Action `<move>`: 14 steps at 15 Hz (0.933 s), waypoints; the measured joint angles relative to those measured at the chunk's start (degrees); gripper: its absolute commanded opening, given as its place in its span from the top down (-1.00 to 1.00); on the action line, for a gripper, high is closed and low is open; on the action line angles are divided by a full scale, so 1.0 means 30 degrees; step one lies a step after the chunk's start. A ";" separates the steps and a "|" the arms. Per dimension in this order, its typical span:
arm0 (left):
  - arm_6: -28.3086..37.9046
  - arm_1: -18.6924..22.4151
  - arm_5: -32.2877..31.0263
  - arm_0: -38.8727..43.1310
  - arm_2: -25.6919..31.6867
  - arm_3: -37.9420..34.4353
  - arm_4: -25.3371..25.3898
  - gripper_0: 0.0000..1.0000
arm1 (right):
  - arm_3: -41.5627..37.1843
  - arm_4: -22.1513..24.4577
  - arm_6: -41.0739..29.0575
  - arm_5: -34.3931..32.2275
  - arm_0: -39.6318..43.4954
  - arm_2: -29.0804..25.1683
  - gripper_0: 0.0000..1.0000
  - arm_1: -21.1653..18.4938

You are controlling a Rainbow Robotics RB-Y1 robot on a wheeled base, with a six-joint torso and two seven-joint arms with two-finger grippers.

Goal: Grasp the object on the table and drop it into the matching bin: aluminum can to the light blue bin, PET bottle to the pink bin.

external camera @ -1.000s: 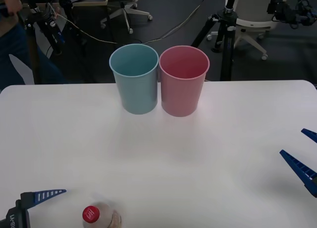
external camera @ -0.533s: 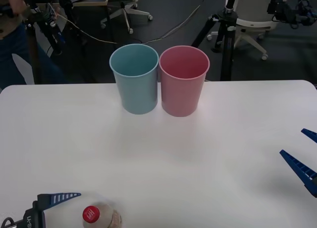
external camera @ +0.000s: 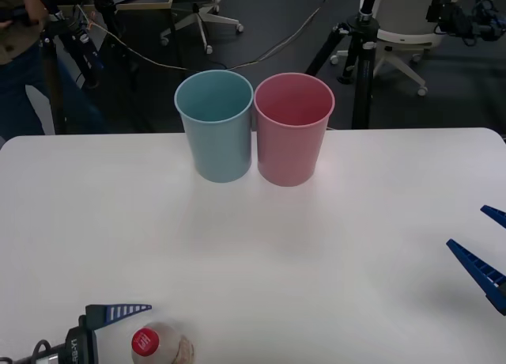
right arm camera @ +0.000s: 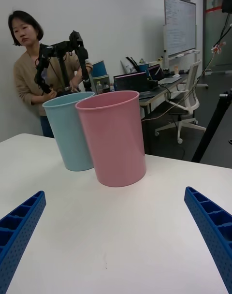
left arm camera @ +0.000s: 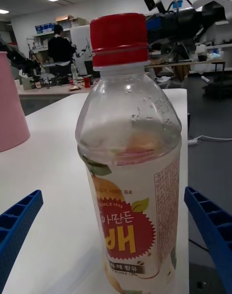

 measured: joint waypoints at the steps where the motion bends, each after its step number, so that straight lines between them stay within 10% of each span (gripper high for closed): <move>1: 0.0125 -0.0187 0.0255 -0.0017 -0.0004 -0.0288 -0.0201 -1.00 | 0.0000 0.0000 0.0000 0.0000 0.0000 0.0000 -1.00 0.0000; 9: 0.1249 -0.1644 0.0838 -0.0285 -0.0025 -0.1133 -0.2368 -1.00 | 0.0000 0.0000 0.0000 0.0000 0.0000 0.0000 -1.00 0.0000; 10: 0.1350 -0.1651 0.0849 -0.0319 -0.0101 -0.1183 -0.2435 -0.77 | 0.0000 0.0000 0.0000 0.0000 0.0000 0.0000 -1.00 0.0000; 12: 0.1518 -0.1654 0.0837 -0.0426 -0.0230 -0.1243 -0.2473 0.78 | 0.0000 0.0000 0.0000 0.0000 0.0000 0.0000 -1.00 0.0000; 14: 0.1689 -0.1654 0.0845 -0.0411 -0.0237 -0.1308 -0.2457 1.00 | 0.0000 0.0000 0.0000 0.0000 0.0000 0.0000 -1.00 0.0000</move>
